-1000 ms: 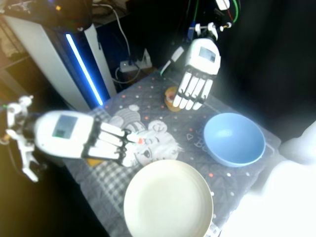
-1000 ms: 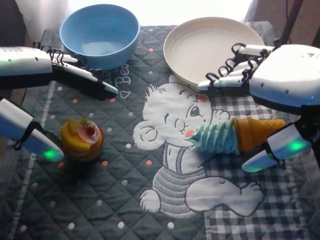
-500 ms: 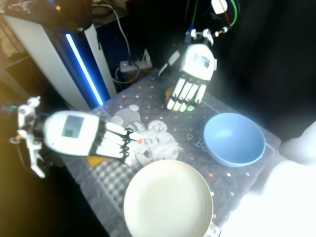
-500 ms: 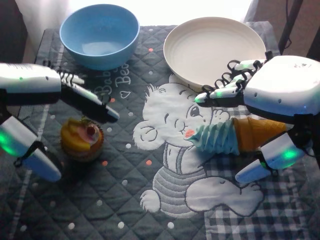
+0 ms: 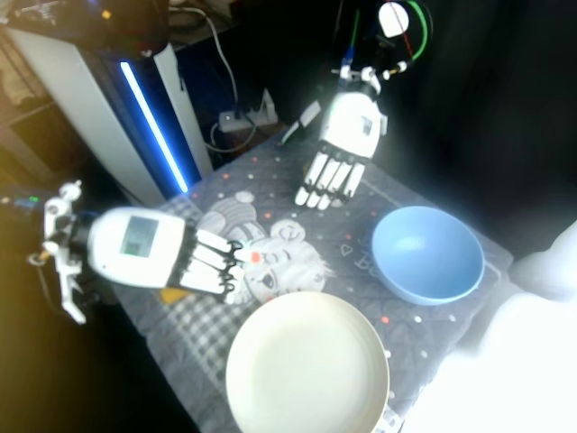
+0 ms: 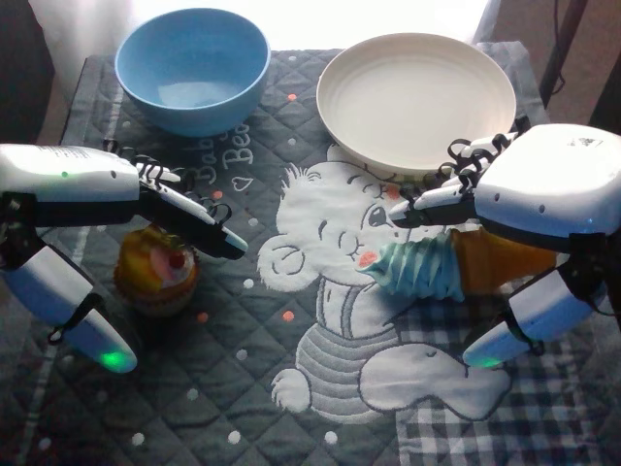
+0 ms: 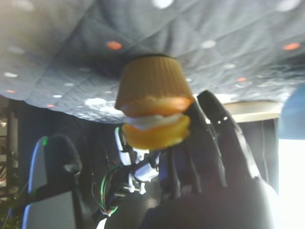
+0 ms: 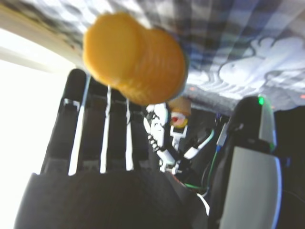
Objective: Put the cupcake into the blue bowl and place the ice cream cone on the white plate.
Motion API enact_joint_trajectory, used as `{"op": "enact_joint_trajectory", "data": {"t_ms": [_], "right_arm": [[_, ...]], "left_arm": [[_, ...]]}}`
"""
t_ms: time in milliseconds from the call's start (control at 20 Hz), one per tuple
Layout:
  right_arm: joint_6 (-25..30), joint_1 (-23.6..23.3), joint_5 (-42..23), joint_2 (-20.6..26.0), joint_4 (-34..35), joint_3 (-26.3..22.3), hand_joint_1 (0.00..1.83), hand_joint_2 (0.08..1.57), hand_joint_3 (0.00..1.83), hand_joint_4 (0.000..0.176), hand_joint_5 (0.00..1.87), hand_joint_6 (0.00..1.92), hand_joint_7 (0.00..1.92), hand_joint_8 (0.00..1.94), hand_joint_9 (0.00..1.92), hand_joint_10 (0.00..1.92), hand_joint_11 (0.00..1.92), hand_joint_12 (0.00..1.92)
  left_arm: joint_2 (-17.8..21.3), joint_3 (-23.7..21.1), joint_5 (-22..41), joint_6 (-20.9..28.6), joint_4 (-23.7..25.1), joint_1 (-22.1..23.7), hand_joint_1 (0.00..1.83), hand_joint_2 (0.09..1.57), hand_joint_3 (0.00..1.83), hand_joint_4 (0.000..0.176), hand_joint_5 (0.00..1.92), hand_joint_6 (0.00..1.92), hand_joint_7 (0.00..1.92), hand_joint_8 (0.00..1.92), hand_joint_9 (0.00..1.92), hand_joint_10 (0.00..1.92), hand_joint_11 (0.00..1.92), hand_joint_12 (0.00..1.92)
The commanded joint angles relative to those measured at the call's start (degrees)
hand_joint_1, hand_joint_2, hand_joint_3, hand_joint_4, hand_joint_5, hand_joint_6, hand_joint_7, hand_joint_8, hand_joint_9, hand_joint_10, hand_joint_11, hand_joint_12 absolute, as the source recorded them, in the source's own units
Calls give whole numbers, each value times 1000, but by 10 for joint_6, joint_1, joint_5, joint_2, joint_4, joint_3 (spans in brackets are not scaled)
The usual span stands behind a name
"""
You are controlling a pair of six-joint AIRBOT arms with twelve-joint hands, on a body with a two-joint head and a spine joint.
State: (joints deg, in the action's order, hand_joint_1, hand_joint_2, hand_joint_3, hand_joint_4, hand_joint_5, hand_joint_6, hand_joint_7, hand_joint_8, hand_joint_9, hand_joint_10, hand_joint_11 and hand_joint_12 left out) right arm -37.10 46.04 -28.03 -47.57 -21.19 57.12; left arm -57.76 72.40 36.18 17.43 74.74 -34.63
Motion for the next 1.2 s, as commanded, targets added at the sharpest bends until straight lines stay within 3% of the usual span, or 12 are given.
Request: {"op": "enact_joint_trajectory", "data": {"t_ms": [0, 150, 250, 300, 350, 450, 500, 550, 600, 700, 1000, 1150], "right_arm": [[3, -4, -54, -1, 12, 2, 687, 774, 4, 0, 414, 5, 615, 8, 646, 9, 332, 750], [3, -4, -54, -1, 12, 3, 741, 802, 8, 0, 445, 7, 645, 4, 646, 7, 389, 734], [3, -4, -54, 0, 12, 5, 906, 915, 1, 0, 598, 5, 859, 21, 919, 55, 613, 870], [3, -4, -54, 0, 12, 5, 1031, 1021, 9, 0, 755, 2, 1112, 92, 1084, 470, 829, 1296], [3, -4, -54, -1, 12, 6, 1058, 1047, 3, 0, 787, 1, 1170, 100, 1052, 737, 858, 1440], [3, -4, -56, 0, 16, 7, 1065, 1054, 0, 0, 794, 0, 1186, 94, 997, 907, 858, 1491], [3, -4, -56, 0, 17, 8, 1065, 1054, 0, 0, 794, 0, 1187, 93, 993, 917, 859, 1492], [3, -4, -57, 0, 19, 8, 1233, 1049, 0, 0, 972, 653, 1274, 447, 1163, 659, 902, 1340], [3, -4, -58, 0, 20, 8, 1259, 1069, 5, 0, 944, 896, 1223, 649, 1230, 514, 924, 1212], [3, -4, -61, 0, 22, 9, 1271, 1073, 0, 0, 942, 936, 1222, 693, 1355, 332, 1015, 1153], [3, -4, -131, 5, 57, 9, 1264, 1083, 3, 0, 924, 975, 1190, 752, 1395, 312, 1018, 1244], [-19, -4, -196, 24, 96, 2, 1247, 1119, 0, 0, 875, 1037, 1093, 940, 1185, 638, 819, 1415]], "left_arm": [[-3, 2, 23, 4, -19, 1, 869, 787, 1, 0, 444, 1, 565, 2, 609, 4, 189, 1043], [-5, 3, 21, 4, -20, -4, 853, 808, 2, 0, 454, 10, 572, 5, 612, 4, 158, 1073], [-6, 3, 24, 3, -21, -3, 978, 899, 2, 0, 667, 18, 705, 13, 722, 20, 322, 998], [-6, 3, 22, 1, -21, -3, 1182, 952, 3, 0, 891, 41, 904, 34, 920, 55, 537, 985], [-6, 3, 21, -1, -22, -3, 1228, 962, 0, 0, 949, 22, 956, 18, 972, 39, 592, 966], [-6, 4, 20, -1, -24, -4, 1238, 964, 0, 0, 964, 16, 969, 13, 986, 34, 606, 961], [-6, 5, 20, -1, -25, -4, 1239, 964, 0, 0, 965, 16, 970, 12, 987, 33, 607, 960], [-6, 5, 20, -2, -25, -4, 1374, 1012, 2, 0, 1243, 37, 1115, 565, 1118, 851, 899, 1159], [-7, 5, 20, -2, -25, -4, 1393, 1029, 24, 0, 1108, 545, 1111, 650, 1103, 990, 928, 1079], [-7, 5, 16, -5, -25, -5, 1394, 1058, 0, 0, 1043, 793, 1093, 687, 1054, 1064, 870, 1025], [12, 10, 25, -78, -122, 5, 1394, 1052, 0, 0, 1087, 708, 1104, 633, 1060, 1090, 877, 1124], [38, 1, 44, -152, -205, 32, 1394, 1058, 0, 0, 1051, 791, 1106, 661, 1044, 1076, 851, 1144]]}}
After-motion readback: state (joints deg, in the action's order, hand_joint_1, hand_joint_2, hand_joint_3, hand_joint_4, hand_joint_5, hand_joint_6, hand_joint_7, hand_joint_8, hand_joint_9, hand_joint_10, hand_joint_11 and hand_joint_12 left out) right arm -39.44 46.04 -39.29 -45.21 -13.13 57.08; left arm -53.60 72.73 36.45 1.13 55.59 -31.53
